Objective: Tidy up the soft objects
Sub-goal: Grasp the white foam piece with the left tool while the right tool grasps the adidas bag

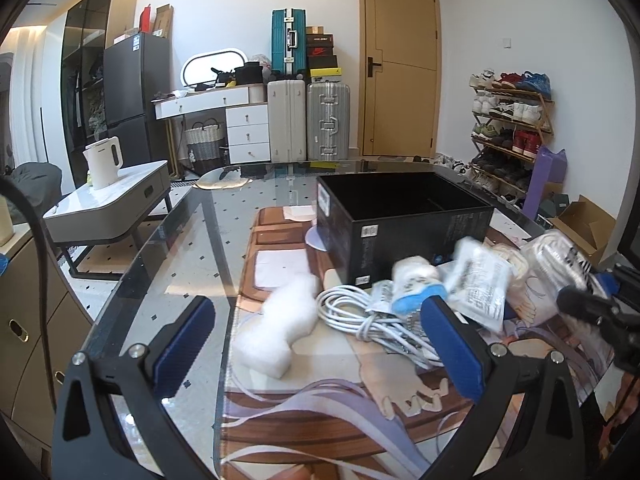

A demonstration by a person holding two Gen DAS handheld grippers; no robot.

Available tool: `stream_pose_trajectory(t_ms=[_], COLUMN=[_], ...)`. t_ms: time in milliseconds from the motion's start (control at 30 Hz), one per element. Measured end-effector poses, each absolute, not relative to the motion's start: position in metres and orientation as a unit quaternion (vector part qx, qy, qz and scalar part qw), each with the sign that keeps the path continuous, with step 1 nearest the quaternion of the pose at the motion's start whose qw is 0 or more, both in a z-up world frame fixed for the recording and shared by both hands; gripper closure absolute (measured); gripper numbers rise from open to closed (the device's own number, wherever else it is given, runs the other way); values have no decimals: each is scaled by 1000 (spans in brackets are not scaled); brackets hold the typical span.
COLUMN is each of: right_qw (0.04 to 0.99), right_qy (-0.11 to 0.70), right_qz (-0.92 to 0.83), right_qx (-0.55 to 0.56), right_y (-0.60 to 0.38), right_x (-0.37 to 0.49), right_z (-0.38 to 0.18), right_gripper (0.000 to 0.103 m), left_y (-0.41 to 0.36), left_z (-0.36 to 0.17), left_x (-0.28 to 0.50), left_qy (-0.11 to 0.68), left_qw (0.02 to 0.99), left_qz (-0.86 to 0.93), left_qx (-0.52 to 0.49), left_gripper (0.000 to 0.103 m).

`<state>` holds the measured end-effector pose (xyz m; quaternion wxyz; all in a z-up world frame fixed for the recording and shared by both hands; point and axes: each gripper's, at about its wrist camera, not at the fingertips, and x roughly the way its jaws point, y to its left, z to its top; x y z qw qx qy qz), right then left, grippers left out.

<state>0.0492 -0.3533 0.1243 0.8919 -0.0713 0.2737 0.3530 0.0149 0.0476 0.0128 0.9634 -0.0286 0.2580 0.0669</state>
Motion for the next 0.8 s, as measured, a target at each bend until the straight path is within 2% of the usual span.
stream_pose_trajectory(t_ms=[300,633,700,800], right_qw=[893,895,895,894], right_qy=[273,271,272,273], right_qz=[351,348,348,349], right_qx=[-68,-59,-61,-64], right_y=[-355,-358,-357,-355], right_x=[52,57,56,56], right_z=[123,124,124,124], right_gripper=[61,61,61,61], left_y=[70,77,76,75], left_z=[6,-12,-15,-19], left_x=[21,52,55,60], left_qy=[280,359,370,384], left_qw=[955,929,925,921], left_qz=[91,90,81,67], left_qx=[-25,-9,-10,-9], left_gripper=[0,1,8,24])
